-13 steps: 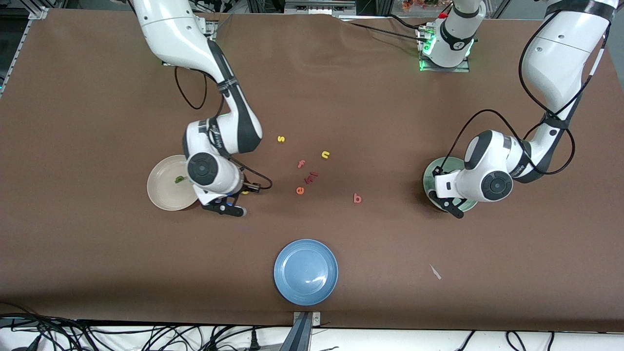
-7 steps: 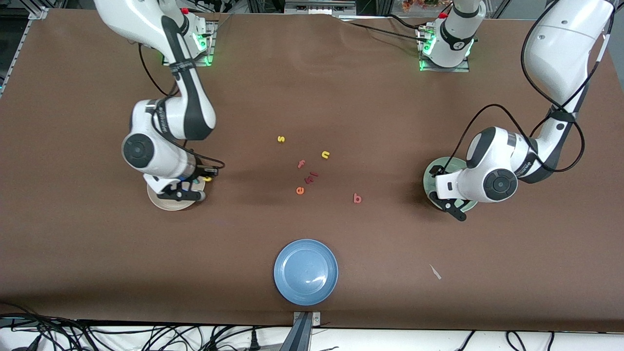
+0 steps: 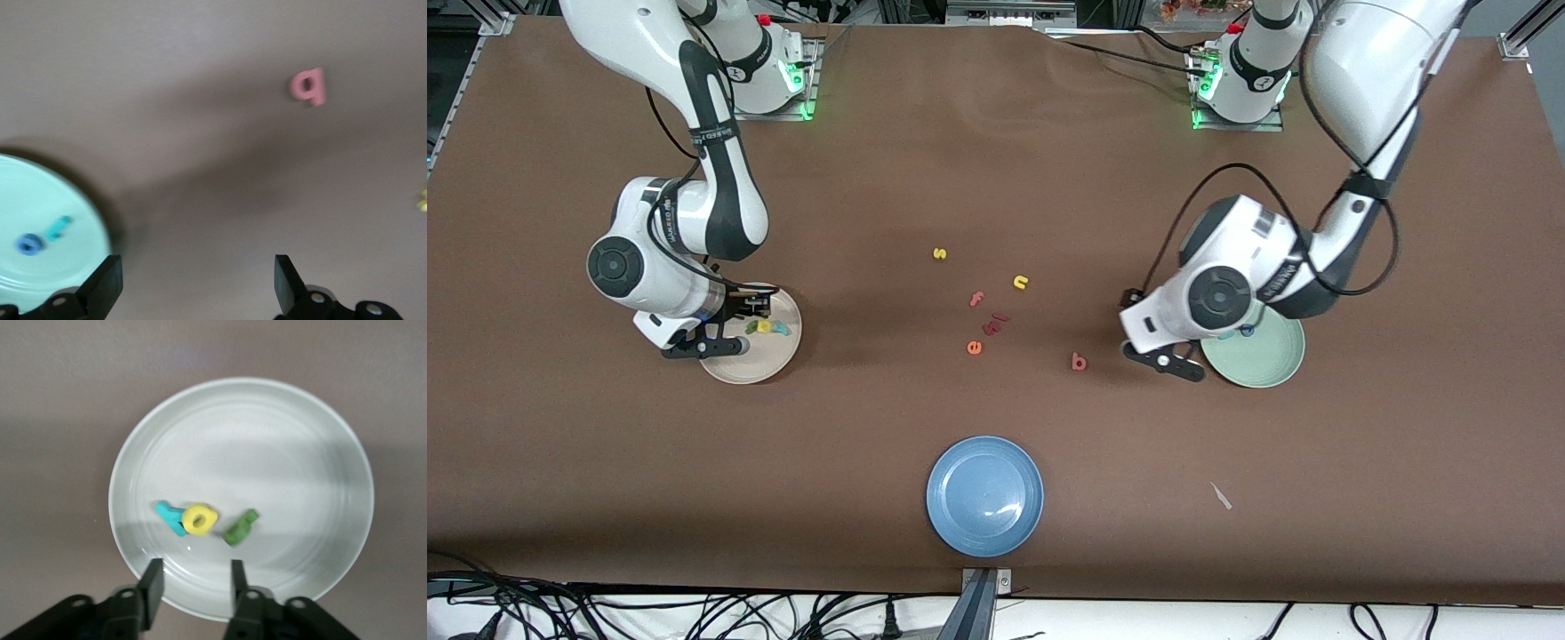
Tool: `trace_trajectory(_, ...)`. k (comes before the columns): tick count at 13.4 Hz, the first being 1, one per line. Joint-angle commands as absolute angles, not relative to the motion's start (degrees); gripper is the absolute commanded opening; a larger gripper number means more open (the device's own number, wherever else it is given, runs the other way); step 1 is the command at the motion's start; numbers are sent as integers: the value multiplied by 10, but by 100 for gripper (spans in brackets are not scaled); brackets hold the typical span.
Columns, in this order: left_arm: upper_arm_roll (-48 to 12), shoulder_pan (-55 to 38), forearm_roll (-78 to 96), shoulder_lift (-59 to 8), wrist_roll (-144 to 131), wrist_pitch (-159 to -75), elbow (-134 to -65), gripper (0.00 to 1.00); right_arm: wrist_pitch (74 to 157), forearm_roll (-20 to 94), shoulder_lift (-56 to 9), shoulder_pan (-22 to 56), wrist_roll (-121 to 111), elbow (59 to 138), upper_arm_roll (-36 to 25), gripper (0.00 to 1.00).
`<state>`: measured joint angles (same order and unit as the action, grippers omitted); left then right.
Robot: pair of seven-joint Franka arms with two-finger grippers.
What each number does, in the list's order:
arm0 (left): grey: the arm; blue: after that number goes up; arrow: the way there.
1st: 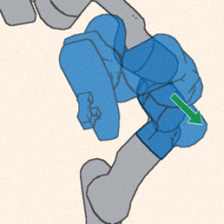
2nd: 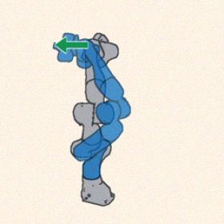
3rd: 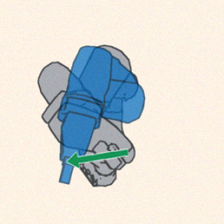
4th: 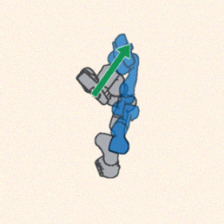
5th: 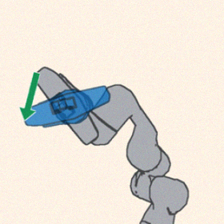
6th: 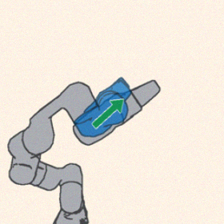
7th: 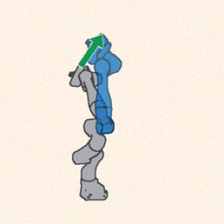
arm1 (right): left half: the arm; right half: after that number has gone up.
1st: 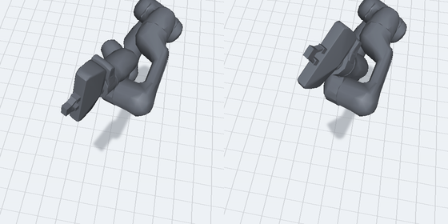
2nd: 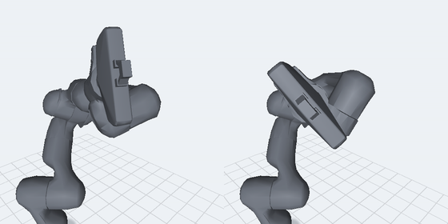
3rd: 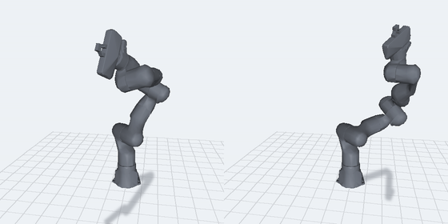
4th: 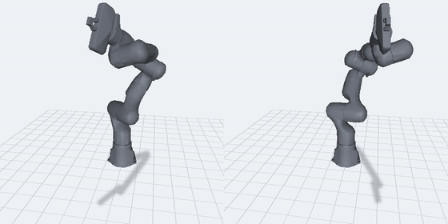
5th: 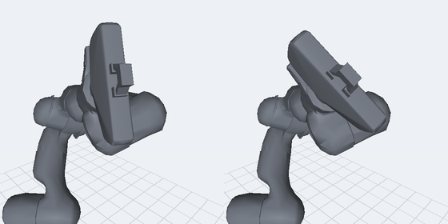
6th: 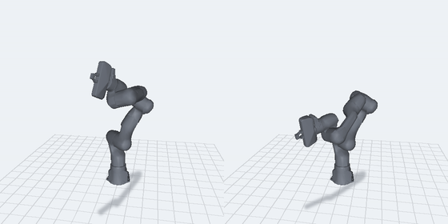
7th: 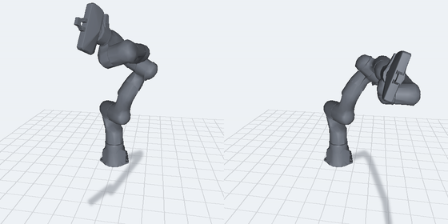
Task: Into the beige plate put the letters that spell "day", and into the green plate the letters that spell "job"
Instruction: 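Grasp the pink q with the left gripper while the right gripper withdraws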
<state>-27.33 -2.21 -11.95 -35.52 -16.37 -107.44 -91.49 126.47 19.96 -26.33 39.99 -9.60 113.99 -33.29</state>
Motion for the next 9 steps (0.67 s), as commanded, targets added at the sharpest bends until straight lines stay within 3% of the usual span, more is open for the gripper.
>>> trace_trajectory(1, -267, -77, -112, -422, -248, -1068, -821, 100, 1197, 200, -264, 396, -100, 1070, -334, 100)
trace_trajectory(7, -258, -110, -163, -492, -201, -1212, -796, 99, 970, 173, -268, 415, 30, 906, -331, 100)
trace_trajectory(9, -259, -110, -192, -500, -200, -1223, -798, 94, 906, 148, -261, 416, 69, 862, -333, 100)
